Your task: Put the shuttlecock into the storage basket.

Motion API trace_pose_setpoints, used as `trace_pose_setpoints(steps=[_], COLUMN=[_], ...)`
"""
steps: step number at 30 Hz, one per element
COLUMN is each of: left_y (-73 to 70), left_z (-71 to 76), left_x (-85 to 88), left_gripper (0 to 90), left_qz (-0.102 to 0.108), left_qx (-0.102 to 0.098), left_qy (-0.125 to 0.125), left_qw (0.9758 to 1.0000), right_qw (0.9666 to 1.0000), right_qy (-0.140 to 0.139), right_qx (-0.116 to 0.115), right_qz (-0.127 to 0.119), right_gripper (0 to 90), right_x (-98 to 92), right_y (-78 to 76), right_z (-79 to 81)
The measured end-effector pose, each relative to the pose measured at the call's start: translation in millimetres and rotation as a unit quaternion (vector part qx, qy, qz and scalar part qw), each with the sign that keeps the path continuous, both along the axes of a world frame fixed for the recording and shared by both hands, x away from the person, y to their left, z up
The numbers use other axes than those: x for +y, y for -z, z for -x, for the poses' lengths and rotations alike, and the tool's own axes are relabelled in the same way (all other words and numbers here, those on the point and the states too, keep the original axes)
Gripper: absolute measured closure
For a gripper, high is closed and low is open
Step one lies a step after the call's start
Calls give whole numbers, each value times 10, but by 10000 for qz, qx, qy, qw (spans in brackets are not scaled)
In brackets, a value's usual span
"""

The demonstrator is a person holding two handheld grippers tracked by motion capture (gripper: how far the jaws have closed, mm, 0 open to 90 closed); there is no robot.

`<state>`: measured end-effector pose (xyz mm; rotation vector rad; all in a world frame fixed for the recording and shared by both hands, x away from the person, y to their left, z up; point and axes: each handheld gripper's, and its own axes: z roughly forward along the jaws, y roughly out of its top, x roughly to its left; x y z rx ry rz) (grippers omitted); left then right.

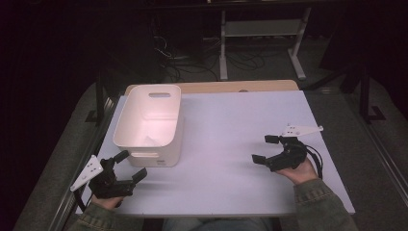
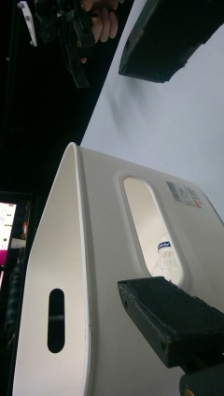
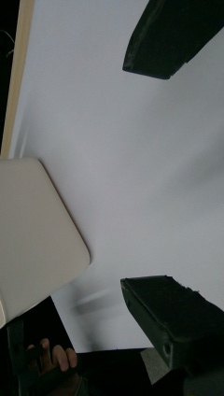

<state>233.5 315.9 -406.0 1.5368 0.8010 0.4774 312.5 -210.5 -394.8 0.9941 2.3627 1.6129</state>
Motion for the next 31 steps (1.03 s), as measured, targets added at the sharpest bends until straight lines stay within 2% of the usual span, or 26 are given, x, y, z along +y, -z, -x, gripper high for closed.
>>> trace_pose_setpoints(steps=[11, 19, 31], left_y=[1, -2, -2], left_z=[-4, -2, -8], left_x=[0, -12, -10], left_gripper=[0, 0, 0], left_qz=[-25, -16, -6], left_qx=[-4, 11, -7], left_qy=[12, 19, 31], left_qw=[10000, 10000, 10000], right_qw=[9997, 9985, 9975], right_qy=[243, 479, 635], right_qx=[-57, -193, -248], right_qz=[-71, -170, -183], right_gripper=[0, 0, 0], right_x=[-222, -372, -460], right_y=[73, 114, 164], right_z=[98, 166, 221])
